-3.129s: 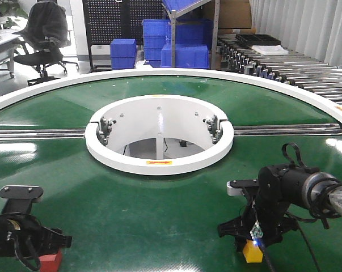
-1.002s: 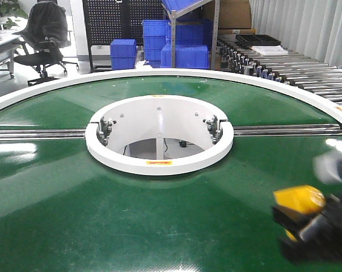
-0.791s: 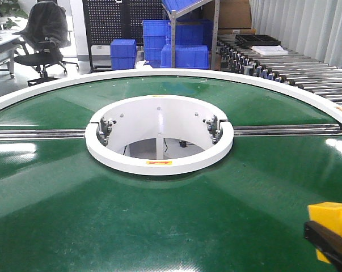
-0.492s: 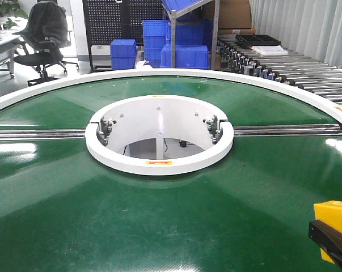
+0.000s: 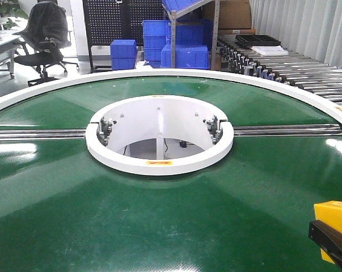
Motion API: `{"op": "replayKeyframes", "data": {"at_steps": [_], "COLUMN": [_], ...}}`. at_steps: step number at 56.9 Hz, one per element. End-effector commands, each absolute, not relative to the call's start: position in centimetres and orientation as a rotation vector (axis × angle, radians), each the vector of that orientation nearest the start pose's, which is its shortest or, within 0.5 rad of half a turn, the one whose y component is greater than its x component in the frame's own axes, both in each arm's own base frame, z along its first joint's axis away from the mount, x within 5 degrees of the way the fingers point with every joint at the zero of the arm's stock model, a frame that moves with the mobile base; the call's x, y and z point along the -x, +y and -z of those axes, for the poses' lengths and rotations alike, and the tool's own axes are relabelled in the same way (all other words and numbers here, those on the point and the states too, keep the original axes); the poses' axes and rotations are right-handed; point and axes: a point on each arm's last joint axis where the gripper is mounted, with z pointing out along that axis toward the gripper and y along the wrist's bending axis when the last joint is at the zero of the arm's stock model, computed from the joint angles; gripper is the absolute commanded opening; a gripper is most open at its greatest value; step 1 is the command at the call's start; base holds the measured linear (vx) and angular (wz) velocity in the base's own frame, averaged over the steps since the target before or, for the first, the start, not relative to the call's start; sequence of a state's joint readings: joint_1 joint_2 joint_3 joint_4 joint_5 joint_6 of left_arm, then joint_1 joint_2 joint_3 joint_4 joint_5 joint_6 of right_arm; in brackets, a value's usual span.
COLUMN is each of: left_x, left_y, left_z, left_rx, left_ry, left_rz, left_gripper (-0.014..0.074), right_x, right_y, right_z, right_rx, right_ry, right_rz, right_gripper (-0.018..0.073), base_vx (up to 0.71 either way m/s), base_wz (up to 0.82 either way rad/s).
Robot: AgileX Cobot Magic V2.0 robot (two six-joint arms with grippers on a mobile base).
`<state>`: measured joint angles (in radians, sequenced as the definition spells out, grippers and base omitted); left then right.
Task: Pick red and yellow blocks into blue bin
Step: 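Drive the base to the blue bin holding both blocks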
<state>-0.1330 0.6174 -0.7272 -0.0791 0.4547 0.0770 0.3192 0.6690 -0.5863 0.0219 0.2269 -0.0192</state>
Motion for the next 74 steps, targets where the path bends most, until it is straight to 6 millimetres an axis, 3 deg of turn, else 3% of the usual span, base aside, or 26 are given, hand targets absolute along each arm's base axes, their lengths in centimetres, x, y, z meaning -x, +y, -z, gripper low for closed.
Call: {"op": "replayKeyframes", "data": {"at_steps": [1, 32, 74], "left_x": [-12.05, -12.10, -12.09], "left_y": [-1.97, -1.97, -1.99], "left_z": [-38.12, -38.10, -38.10], "left_rx": [-0.127, -0.127, -0.128], "left_ry": [1.720, 1.722, 1.722], "left_rz": [0.143, 0.143, 0.144], "left_gripper": [-0.0001, -0.0001, -0.0001], "right_x": [-13.51, -13.50, -13.50], "right_y": [4.43, 4.43, 4.43], "right_z": [-34.90, -34.87, -34.87], "right_rx": [0.276, 0.276, 0.276], "right_ry": [1.664, 1.667, 1.667], "right_rz": [-0.231, -0.230, -0.230], "right_gripper": [-0.0010, -0.0010, -0.0010], "base_vx": [0.00, -0.04, -0.13], "base_wz": [0.00, 0.16, 0.51]}}
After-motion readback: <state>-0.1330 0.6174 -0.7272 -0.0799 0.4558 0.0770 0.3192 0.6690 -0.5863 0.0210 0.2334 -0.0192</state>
